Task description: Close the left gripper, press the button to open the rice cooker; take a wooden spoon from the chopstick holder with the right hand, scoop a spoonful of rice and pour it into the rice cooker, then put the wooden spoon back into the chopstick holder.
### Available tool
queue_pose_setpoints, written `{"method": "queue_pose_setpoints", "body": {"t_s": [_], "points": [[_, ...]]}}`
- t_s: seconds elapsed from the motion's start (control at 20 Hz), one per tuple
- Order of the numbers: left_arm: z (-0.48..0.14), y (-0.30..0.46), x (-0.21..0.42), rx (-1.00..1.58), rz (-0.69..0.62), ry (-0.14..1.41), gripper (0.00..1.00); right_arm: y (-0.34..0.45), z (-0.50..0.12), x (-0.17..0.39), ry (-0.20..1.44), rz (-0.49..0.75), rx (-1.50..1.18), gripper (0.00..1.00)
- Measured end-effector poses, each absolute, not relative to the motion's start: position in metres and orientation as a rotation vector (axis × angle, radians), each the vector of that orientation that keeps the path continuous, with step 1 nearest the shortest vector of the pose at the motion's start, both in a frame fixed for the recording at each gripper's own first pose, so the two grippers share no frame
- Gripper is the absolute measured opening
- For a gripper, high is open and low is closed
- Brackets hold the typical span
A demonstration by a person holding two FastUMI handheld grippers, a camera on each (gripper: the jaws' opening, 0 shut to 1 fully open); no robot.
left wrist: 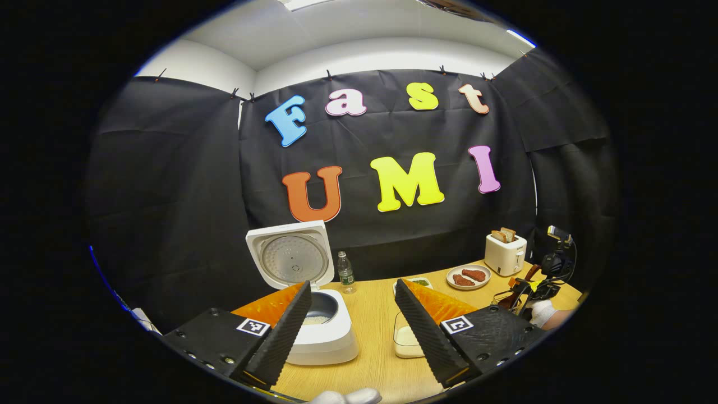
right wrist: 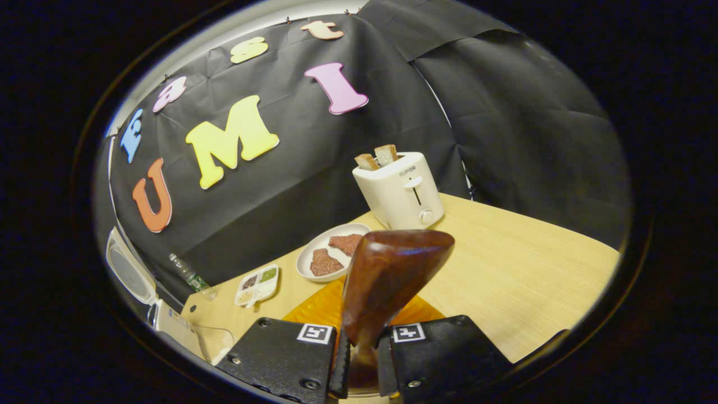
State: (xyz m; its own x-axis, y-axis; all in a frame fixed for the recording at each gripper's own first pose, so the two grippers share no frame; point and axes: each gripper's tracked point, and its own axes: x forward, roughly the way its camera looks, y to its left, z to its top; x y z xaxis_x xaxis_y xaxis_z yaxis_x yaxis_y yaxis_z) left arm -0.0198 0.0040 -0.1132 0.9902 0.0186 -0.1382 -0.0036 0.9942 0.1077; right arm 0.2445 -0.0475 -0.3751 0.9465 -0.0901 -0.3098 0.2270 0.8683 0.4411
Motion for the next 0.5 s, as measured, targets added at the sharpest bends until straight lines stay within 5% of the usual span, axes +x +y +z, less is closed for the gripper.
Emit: {"method": "queue_pose_setpoints", "body": {"t_s": [0.25, 0.4, 0.5], "points": [[-0.11, 0.006, -0.021, 0.108, 0.01, 0.135, 0.95, -0.052, -0.372, 0.24, 0.324, -0.174, 0.41, 0.3], [-0.108, 0.007, -0.021, 0.112, 0.007, 0.128, 0.95, -0.063, -0.364, 0.23, 0.323, -0.195, 0.321, 1.0], [-0.106, 0.009, -0.021, 0.111, 0.006, 0.125, 0.95, -0.068, -0.353, 0.219, 0.315, -0.195, 0.274, 0.99]]}}
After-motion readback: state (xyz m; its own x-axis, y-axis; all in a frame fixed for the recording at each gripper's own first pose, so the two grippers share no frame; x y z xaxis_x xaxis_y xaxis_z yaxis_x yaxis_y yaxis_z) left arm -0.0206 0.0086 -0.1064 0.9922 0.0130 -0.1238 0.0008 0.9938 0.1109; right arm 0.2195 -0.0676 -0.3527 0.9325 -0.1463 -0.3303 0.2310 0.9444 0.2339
